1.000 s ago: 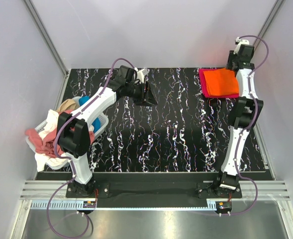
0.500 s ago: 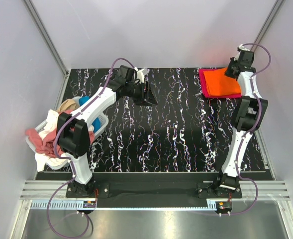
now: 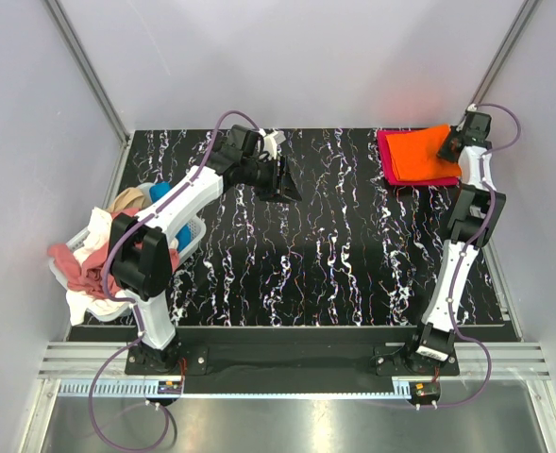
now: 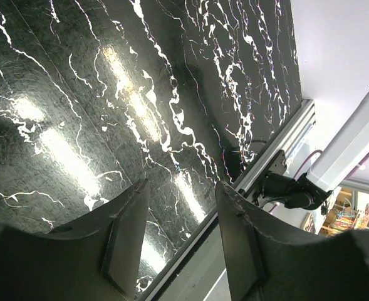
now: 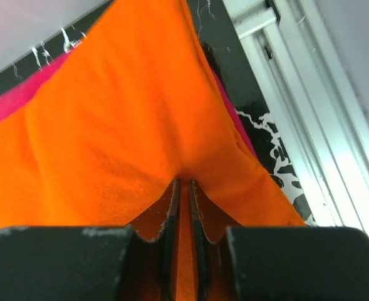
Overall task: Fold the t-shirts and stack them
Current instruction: Neatly place the folded tshirt to the corner, then reset both grippers
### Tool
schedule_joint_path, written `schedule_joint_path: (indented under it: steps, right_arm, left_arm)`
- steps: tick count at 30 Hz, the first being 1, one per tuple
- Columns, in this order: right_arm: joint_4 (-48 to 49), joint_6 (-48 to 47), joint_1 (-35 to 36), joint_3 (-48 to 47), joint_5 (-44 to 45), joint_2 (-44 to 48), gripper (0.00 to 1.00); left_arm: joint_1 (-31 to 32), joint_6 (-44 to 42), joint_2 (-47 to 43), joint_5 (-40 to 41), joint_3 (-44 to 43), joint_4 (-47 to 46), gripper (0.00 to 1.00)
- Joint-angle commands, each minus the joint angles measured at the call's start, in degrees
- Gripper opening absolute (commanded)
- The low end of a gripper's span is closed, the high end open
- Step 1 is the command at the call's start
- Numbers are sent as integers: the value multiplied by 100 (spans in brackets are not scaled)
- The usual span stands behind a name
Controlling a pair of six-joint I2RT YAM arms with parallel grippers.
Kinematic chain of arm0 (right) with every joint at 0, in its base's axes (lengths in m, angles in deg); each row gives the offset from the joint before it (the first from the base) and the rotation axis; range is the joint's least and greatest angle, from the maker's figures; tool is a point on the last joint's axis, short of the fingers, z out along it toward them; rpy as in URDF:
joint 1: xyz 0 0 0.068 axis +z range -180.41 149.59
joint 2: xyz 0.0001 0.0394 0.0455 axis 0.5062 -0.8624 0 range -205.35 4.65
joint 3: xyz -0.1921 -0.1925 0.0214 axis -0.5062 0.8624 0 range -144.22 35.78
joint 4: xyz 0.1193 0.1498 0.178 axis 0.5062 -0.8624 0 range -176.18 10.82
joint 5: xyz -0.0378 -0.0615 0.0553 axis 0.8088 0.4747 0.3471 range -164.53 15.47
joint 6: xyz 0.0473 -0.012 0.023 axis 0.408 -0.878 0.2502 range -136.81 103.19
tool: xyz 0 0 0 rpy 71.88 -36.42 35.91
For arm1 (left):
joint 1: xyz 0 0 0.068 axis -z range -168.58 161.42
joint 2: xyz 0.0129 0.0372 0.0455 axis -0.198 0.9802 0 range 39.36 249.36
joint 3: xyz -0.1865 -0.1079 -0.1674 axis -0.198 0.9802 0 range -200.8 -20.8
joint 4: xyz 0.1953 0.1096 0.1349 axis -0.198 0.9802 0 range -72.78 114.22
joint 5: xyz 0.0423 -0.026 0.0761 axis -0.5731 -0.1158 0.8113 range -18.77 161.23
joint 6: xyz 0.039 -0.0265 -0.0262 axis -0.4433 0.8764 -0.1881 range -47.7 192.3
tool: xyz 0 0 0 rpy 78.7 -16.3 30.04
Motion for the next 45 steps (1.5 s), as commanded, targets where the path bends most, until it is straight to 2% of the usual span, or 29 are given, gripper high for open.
schedule_joint_path:
  steps: [1, 8, 14, 17, 20, 21, 23, 24, 28, 30, 31, 32, 33, 34, 39, 45]
  right_arm:
    - [-126, 63, 53, -594, 164, 95, 16]
    - [-320, 116, 245, -621, -55, 701, 15]
    - [-303, 502, 299, -754, -705, 516, 16]
    - [-338, 687, 439, -272, -926, 893, 15]
    - [-355, 564, 834, 493, -830, 1788, 19]
    - [-355, 494, 1053, 722, -655, 2348, 20]
    - [-355, 494, 1282, 1457, -330, 2966, 26]
    - [-355, 633, 1396, 1706, -50, 3560, 29]
    - [-417, 1205, 1862, 2997, -292, 5049, 40]
    - [-417, 1389, 2231, 3859, -511, 5951, 56]
    - [-408, 1434, 2337, 4140, -582, 6235, 63]
    - [-408, 1521, 2495, 4682, -609, 6517, 75]
    - [-356, 1731, 2531, 4984, -853, 7024, 99]
    - [-216, 1794, 2540, 5248, -1012, 7247, 100]
    - [-188, 1865, 2531, 6575, -1015, 8476, 100]
    - [-215, 2058, 2540, 6911, -443, 9252, 100]
  left_arm:
    - [0, -66, -165, 6, 45, -201, 51]
    - [-8, -39, -183, -11, 45, -201, 52]
    - [9, -57, -262, 6, 45, -201, 52]
    - [9, -101, -306, -38, 1, -201, 52]
    - [-26, -276, -507, 163, -35, -201, 52]
    - [-26, -355, -586, 260, -26, -201, 52]
    - [-52, -452, -832, 436, -26, -228, 52]
    - [-61, -531, -938, 506, -8, -262, 52]
    - [-61, -637, -1578, 1094, 150, -421, 52]
    - [-70, -663, -1825, 1236, 290, -604, 54]
    - [-61, -672, -2105, 1350, 386, -710, 59]
    - [-70, -655, -2247, 1368, 483, -833, 65]
    - [-70, -637, -2379, 1377, 658, -1078, 73]
    - [-61, -637, -2580, 1264, 721, -1193, 99]
    - [0, -715, -2863, 965, 792, -1414, 99]
    - [132, -1041, -3311, 1324, 1344, -1669, 99]
